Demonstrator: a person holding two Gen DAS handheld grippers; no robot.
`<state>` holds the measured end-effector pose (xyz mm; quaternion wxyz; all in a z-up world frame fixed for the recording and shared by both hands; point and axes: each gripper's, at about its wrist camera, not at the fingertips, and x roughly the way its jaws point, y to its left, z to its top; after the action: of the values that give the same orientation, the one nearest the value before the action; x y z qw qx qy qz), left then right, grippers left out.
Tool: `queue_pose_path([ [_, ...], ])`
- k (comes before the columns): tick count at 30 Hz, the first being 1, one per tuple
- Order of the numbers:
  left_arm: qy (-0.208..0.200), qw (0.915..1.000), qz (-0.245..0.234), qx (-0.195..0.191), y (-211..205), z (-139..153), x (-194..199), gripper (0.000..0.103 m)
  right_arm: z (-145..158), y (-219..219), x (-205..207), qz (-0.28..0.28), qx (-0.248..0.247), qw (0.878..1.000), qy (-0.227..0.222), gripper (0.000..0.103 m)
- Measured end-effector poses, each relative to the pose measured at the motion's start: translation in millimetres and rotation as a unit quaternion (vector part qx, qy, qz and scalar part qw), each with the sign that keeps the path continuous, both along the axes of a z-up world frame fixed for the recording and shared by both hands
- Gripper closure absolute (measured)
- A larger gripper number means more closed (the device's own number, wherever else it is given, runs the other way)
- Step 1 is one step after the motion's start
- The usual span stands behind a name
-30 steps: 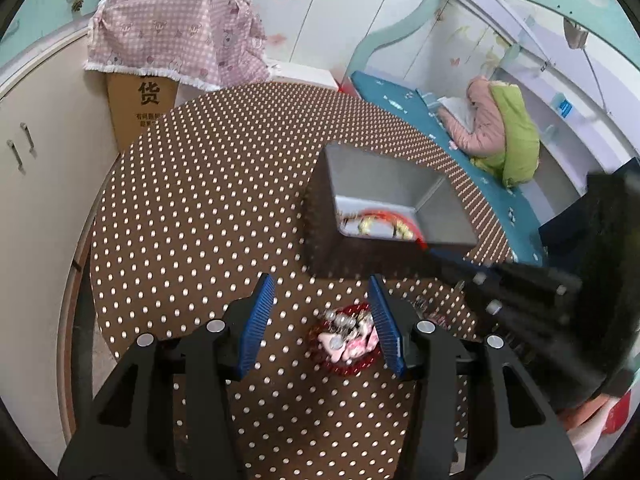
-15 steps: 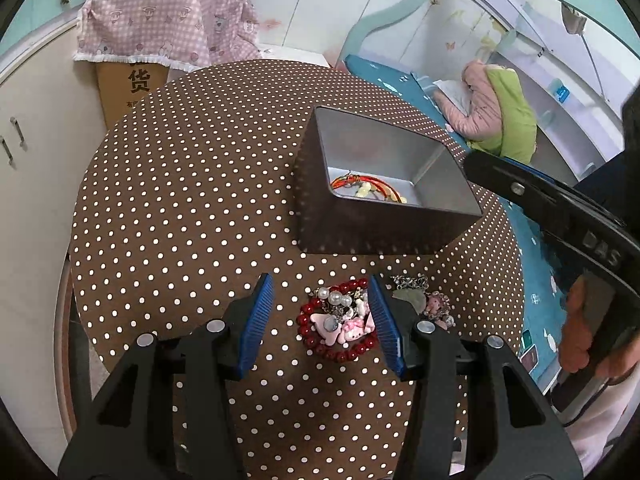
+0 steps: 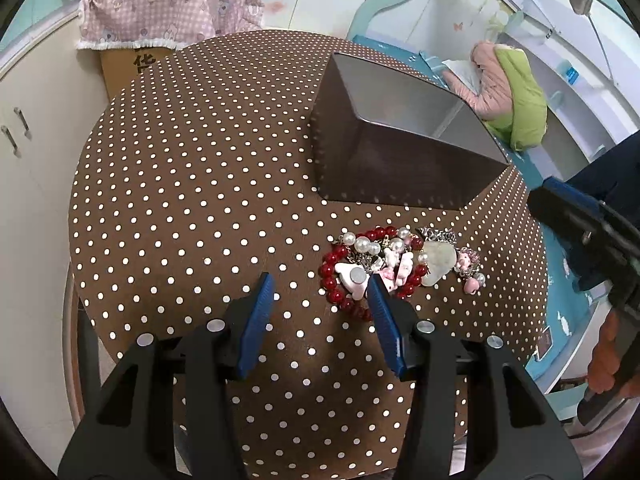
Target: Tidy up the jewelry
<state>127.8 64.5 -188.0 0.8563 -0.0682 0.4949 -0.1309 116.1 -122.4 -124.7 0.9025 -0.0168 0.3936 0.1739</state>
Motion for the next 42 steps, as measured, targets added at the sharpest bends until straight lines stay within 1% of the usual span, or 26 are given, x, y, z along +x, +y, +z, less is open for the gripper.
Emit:
queue_pose_path([
  [4,-0.005,0.9995,0.008,0.031,-6,0,0,0.054,-11,2,-1,-0.001,-0.004,1.0,0.014,0.036],
  [6,-0.009,0.9988,0.01,0.047,-9,0,1,0.058,-13,2,-2,0.004,-0.001,1.0,0.018,0.036],
  [8,-0.014,0.9971,0.014,0.073,-15,0,3,0.061,-16,5,-4,0.004,-0.005,1.0,0.02,0.036],
  [9,-0.02,0.9949,0.016,0.098,-19,-1,4,0.062,-17,6,-4,0.005,-0.006,1.0,0.021,0.036],
  [12,-0.027,0.9897,0.021,0.139,-29,-3,7,0.064,-21,5,-5,0.006,-0.003,1.0,0.027,0.036],
  [13,-0.029,0.9887,0.017,0.146,-32,-3,7,0.069,-23,5,-5,0.005,-0.003,1.0,0.029,0.036],
  [14,-0.03,0.9892,0.009,0.143,-36,-2,8,0.08,-25,4,-5,0.003,-0.004,0.999,0.032,0.036],
  [15,-0.031,0.9892,0.004,0.143,-38,-3,7,0.086,-26,3,-4,0.001,-0.005,0.999,0.034,0.036],
  [16,-0.033,0.9883,0.0,0.149,-40,-3,8,0.095,-28,2,-4,0.0,-0.004,0.999,0.038,0.036],
  [17,-0.036,0.9877,-0.001,0.152,-41,-3,8,0.096,-30,2,-4,0.0,-0.003,0.999,0.041,0.036],
  [18,-0.036,0.9885,-0.004,0.147,-40,-3,9,0.096,-31,2,-3,0.0,-0.002,0.999,0.042,0.036],
  [19,-0.034,0.9913,-0.008,0.127,-38,-2,10,0.096,-32,2,-4,0.002,-0.001,0.999,0.044,0.036],
  [20,-0.033,0.9951,-0.014,0.092,-33,2,10,0.096,-33,3,-4,0.004,-0.001,0.999,0.045,0.036],
  [21,-0.035,0.9967,-0.017,0.072,-31,5,11,0.096,-34,3,-4,0.005,-0.001,0.999,0.046,0.036],
  [25,-0.06,0.9977,-0.024,0.021,-25,31,11,0.096,-35,2,-2,0.005,0.002,0.999,0.048,0.036],
  [34,-0.109,0.9927,-0.045,-0.023,-25,85,7,0.096,-29,1,-3,0.013,0.016,0.999,0.04,0.037],
  [37,-0.124,0.9914,-0.037,-0.022,-25,97,-6,0.096,-31,7,-2,0.024,0.018,0.999,0.045,0.038],
  [39,-0.131,0.9906,-0.033,-0.022,-19,103,-10,0.096,-32,12,-1,0.036,0.02,0.998,0.047,0.044],
  [42,-0.134,0.9907,-0.021,-0.012,-11,105,-18,0.095,-32,25,2,0.061,0.023,0.997,0.049,0.054],
])
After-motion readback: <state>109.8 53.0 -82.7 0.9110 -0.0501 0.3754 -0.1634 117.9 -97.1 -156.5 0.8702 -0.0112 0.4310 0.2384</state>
